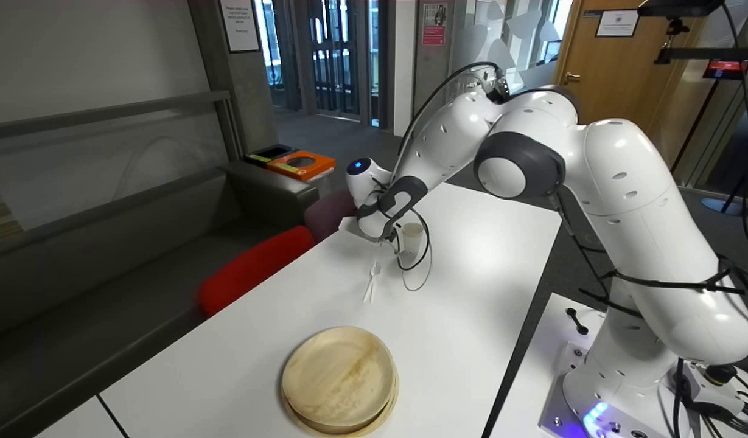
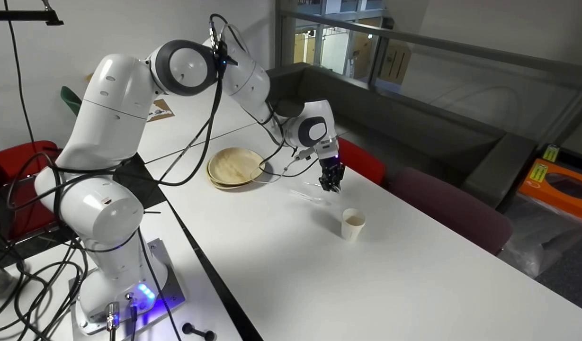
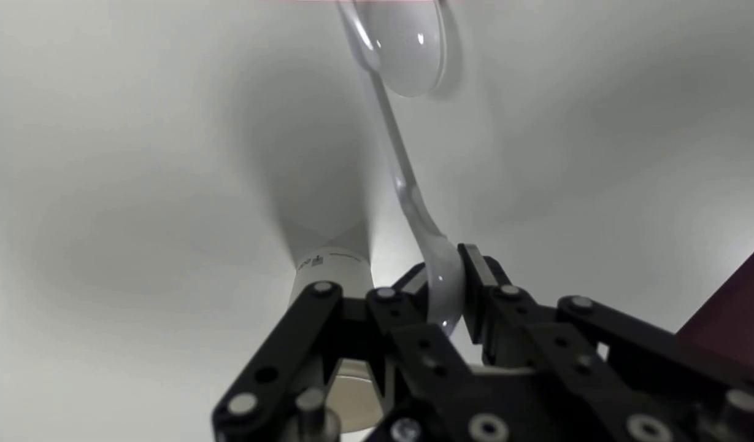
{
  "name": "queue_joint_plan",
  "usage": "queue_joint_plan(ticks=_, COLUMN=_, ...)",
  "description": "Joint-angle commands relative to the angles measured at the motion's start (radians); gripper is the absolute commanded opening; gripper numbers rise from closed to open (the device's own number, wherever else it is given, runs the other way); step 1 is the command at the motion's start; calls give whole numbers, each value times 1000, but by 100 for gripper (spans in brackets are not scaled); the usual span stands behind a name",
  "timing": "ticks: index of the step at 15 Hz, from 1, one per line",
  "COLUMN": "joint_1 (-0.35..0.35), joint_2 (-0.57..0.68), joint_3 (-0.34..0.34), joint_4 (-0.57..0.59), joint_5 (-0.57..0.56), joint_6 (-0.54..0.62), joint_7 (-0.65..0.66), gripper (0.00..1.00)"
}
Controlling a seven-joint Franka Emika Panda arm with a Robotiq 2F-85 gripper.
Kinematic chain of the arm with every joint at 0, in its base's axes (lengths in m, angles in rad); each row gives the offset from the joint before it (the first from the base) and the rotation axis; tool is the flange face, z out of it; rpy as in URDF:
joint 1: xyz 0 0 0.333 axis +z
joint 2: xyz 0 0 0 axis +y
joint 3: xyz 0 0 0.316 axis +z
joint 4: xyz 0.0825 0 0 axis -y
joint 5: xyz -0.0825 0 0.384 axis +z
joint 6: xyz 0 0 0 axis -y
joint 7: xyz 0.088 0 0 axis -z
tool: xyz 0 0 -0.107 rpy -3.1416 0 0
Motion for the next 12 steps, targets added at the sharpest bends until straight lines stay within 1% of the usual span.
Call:
queue_joint_plan(ticks=1, joint_1=-52, joint_2=-16, joint_3=55, joint_4=4, joint_5=-61, joint_6=-7, joint_7=35, gripper=7)
queue_joint_plan(ticks=7, joint_1=-52, joint_2=-16, joint_3=56, joint_4=4, joint_5=-61, joint_6=-7, joint_7=35, gripper=7)
queue_joint_plan(ticks=8, joint_1=-52, joint_2=-16, joint_3=56, joint_4=4, joint_5=-61, joint_6=-7, joint_7=35, gripper=2)
queue_joint_plan(ticks=9, joint_1=-53, joint_2=-16, joint_3=59, joint_4=6, joint_5=-72, joint_6=-11, joint_7=35, gripper=2)
queue_joint_plan(ticks=12, joint_1=-80, joint_2=-14, joint_3=104, joint_4=10, joint_5=-102, joint_6=-26, joint_7=25, gripper=2)
